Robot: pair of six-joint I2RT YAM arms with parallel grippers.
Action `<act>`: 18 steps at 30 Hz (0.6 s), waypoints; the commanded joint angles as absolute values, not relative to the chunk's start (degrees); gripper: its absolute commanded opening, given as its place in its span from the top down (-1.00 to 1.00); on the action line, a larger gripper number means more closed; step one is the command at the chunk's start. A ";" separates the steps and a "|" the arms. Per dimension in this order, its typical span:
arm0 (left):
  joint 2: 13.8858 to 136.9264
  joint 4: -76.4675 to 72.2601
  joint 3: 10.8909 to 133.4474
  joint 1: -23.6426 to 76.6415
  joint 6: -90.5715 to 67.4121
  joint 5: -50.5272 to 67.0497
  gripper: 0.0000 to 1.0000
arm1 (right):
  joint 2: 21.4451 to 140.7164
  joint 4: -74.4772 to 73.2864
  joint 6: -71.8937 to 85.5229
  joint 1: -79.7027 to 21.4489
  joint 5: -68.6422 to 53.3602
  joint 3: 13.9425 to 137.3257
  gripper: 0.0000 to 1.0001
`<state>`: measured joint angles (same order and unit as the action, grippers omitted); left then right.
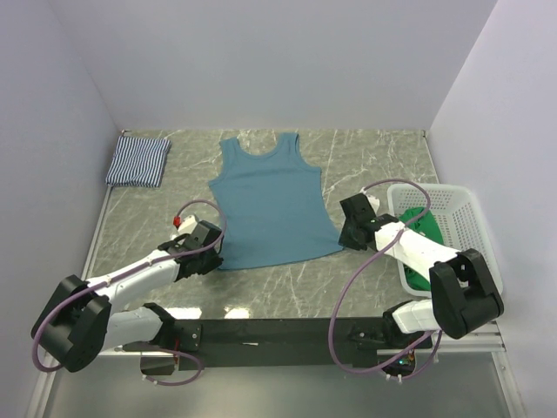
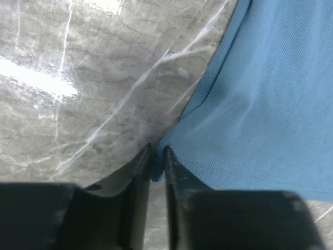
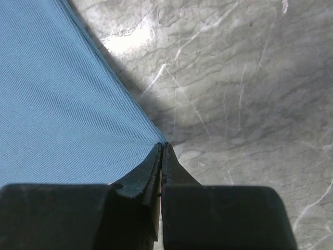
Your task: Fold and stack the tank tops
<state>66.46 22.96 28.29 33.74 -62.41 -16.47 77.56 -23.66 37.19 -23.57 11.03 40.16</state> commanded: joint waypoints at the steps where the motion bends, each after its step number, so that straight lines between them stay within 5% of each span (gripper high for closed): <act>1: 64.43 23.46 28.56 34.01 -62.05 -18.28 0.60 | 75.24 -24.26 36.04 -22.41 11.60 40.43 1.00; 7: 63.37 24.52 31.02 33.93 -60.21 -18.46 0.99 | 74.09 -24.52 35.51 -22.06 9.94 40.69 1.00; 18: 50.02 39.10 52.33 33.93 -57.04 -21.62 0.99 | 56.62 -32.86 34.72 -22.06 0.88 52.01 1.00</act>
